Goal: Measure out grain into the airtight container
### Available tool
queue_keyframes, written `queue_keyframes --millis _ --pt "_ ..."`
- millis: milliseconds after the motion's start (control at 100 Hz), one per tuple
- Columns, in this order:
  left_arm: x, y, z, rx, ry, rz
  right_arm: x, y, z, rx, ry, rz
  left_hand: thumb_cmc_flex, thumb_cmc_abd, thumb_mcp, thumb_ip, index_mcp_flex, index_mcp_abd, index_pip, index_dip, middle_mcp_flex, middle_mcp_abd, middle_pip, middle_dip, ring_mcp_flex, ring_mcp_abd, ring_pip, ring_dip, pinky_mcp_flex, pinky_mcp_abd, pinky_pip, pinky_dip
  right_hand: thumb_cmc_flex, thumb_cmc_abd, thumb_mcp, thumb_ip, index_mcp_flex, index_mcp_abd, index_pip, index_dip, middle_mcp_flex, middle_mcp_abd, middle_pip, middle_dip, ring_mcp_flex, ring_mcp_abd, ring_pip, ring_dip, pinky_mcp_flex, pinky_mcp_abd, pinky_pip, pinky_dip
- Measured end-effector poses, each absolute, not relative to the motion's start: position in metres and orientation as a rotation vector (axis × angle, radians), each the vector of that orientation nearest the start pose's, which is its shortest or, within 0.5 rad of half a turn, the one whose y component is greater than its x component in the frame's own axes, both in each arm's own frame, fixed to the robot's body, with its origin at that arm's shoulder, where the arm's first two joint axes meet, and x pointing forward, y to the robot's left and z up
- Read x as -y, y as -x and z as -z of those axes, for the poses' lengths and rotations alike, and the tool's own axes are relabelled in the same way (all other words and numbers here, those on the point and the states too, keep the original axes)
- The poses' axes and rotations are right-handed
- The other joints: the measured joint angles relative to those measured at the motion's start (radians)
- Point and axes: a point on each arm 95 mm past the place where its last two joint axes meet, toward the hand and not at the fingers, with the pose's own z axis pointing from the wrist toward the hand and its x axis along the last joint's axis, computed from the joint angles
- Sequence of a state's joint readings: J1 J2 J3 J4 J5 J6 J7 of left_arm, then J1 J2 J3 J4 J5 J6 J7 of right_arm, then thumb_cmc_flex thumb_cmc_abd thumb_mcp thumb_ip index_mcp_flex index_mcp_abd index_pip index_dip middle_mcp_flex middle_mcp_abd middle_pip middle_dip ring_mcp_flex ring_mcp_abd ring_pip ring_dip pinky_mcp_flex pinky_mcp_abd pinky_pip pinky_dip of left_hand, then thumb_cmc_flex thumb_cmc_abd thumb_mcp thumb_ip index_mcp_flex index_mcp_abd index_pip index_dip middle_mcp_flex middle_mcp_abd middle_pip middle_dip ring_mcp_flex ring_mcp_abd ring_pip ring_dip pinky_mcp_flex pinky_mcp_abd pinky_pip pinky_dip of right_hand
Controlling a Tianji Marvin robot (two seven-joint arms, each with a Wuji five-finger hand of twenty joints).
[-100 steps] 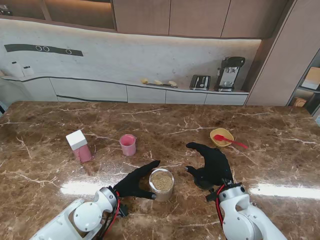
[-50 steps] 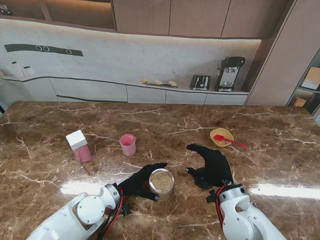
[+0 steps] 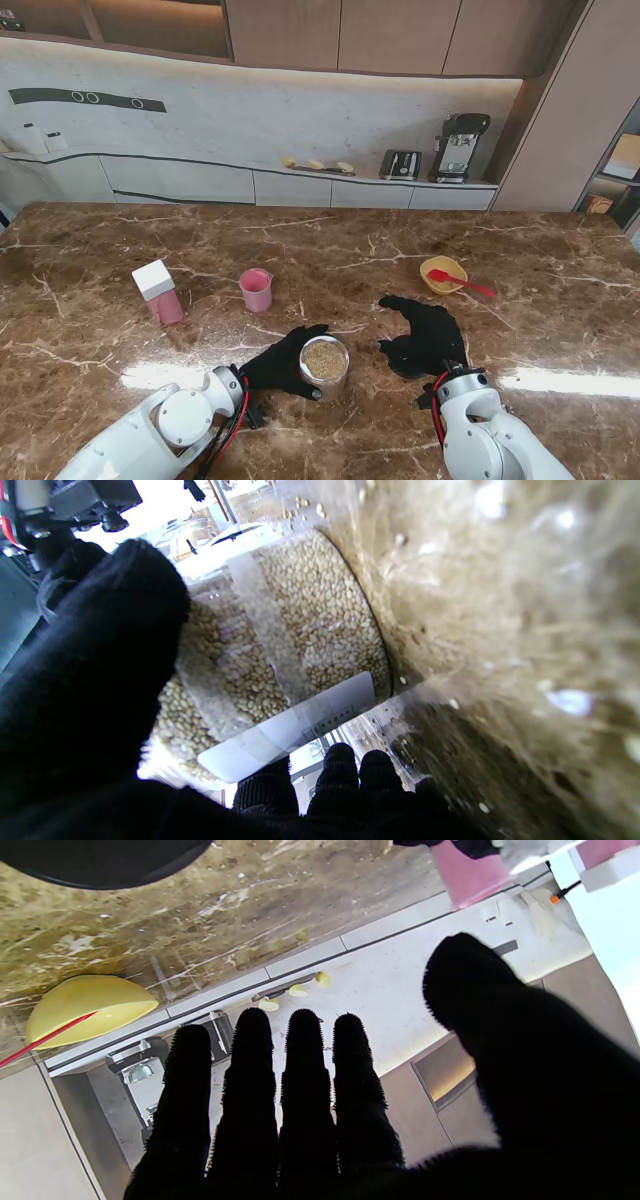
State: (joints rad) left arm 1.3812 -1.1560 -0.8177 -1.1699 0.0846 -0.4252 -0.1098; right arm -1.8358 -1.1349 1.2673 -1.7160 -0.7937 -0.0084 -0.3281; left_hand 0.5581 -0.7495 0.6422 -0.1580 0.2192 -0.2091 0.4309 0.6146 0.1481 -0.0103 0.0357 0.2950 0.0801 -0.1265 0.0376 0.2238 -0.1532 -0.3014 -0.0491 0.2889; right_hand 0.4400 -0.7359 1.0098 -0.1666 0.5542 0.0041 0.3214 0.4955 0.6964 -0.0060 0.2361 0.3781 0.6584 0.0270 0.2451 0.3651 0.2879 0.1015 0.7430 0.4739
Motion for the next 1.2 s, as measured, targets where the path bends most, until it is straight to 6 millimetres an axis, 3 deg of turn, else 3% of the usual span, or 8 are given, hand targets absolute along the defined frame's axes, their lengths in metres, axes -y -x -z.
queue_keyframes --millis 200,500,620,710,810,930,1090,1200 --pt "0.085 -0.367 0.44 -1.567 2.055 2.134 0.003 -0.327 0.345 -1.272 -1.432 -1.492 0.001 0.0 0.0 -0.002 0.008 0.0 0.0 0.0 0.0 0.0 0.0 0.0 0.0 0.0 0.0 0.0 0.0 0.0 0.0 -0.022 -0.025 0.0 -0.044 0.0 -0.002 0.007 0.0 0.004 -0.061 0.0 0.002 0.016 -0.056 0.0 -0.024 0.0 -0.026 0.0 -0.038 0.0" --pt "0.085 -0.366 0.441 -1.554 2.055 2.136 0.01 -0.327 0.345 -1.582 -1.442 -1.11 0.001 0.0 0.0 -0.002 0.008 0.001 0.0 -0.001 0.0 0.001 0.0 0.004 0.0 0.0 0.0 0.0 0.002 0.0 0.0 -0.023 -0.029 0.0 -0.117 0.0 -0.281 0.12 -0.1 0.089 -0.33 0.023 -0.027 0.064 -0.188 0.0 -0.053 0.0 -0.072 -0.031 -0.106 0.01" --pt "0.085 -0.366 0.441 -1.551 2.057 2.136 0.009 -0.33 0.346 -1.653 -1.452 -1.028 0.001 0.008 -0.001 -0.003 0.007 0.007 0.0 -0.011 0.0 0.001 0.0 0.006 0.0 0.0 0.0 0.0 0.002 0.0 0.0 -0.023 -0.026 0.105 -0.36 0.03 -0.398 0.15 -0.181 0.16 -0.444 0.033 -0.051 0.064 -0.255 0.001 -0.085 0.0 -0.082 -0.042 -0.131 0.023" --pt "0.085 -0.366 0.441 -1.552 2.057 2.136 0.006 -0.334 0.346 -1.671 -1.414 -1.008 0.001 0.009 -0.001 -0.003 0.007 0.009 0.0 -0.012 0.0 0.001 0.0 0.008 0.0 0.0 0.0 0.002 0.002 0.0 0.0 -0.023 -0.028 0.112 -0.393 0.063 -0.409 0.152 -0.259 0.167 -0.493 0.037 -0.059 0.064 -0.281 0.002 -0.076 -0.001 -0.082 -0.051 -0.142 0.023" --pt "0.085 -0.366 0.441 -1.551 2.058 2.137 0.004 -0.34 0.35 -1.701 -1.363 -0.964 0.01 0.019 -0.024 0.004 0.006 0.013 0.0 -0.013 0.0 0.001 0.0 0.017 0.0 0.0 0.0 0.012 0.002 0.0 0.0 -0.023 -0.008 0.112 -0.394 0.063 -0.408 0.151 -0.313 0.134 -0.515 0.045 -0.058 0.064 -0.292 0.01 -0.075 -0.001 -0.069 -0.052 -0.142 0.023" --pt "0.085 -0.366 0.441 -1.551 2.059 2.136 0.003 -0.343 0.356 -1.76 -1.368 -0.891 0.01 0.02 -0.024 0.005 0.006 0.014 0.0 -0.022 0.0 0.001 0.0 0.018 0.0 0.0 0.0 0.014 0.002 0.0 0.0 -0.018 0.052 0.107 -0.406 0.063 -0.407 0.146 -0.337 -0.051 -0.529 0.046 -0.081 0.061 -0.292 0.01 -0.074 -0.001 -0.05 -0.052 -0.142 0.023" --pt "0.085 -0.366 0.441 -1.553 2.057 2.137 0.003 -0.345 0.363 -1.785 -1.357 -0.849 0.013 0.029 -0.035 0.006 0.004 0.019 -0.002 -0.023 0.0 0.001 0.0 0.019 0.0 0.0 0.0 0.024 0.002 0.0 0.0 -0.006 0.09 0.084 -0.405 0.063 -0.407 0.133 -0.343 -0.076 -0.539 0.047 -0.08 0.067 -0.292 0.017 -0.049 -0.001 -0.028 -0.051 -0.13 0.023" --pt "0.085 -0.366 0.441 -1.555 2.054 2.14 0.001 -0.349 0.366 -1.761 -1.304 -0.874 0.012 0.03 -0.035 0.006 0.004 0.019 -0.002 -0.023 0.0 0.001 0.0 0.019 0.0 0.0 0.0 0.026 0.002 0.0 0.0 0.003 0.091 0.011 -0.394 0.047 -0.407 0.125 -0.295 0.097 -0.539 0.047 0.003 0.129 -0.29 0.017 0.005 0.017 0.02 -0.044 -0.077 0.023"
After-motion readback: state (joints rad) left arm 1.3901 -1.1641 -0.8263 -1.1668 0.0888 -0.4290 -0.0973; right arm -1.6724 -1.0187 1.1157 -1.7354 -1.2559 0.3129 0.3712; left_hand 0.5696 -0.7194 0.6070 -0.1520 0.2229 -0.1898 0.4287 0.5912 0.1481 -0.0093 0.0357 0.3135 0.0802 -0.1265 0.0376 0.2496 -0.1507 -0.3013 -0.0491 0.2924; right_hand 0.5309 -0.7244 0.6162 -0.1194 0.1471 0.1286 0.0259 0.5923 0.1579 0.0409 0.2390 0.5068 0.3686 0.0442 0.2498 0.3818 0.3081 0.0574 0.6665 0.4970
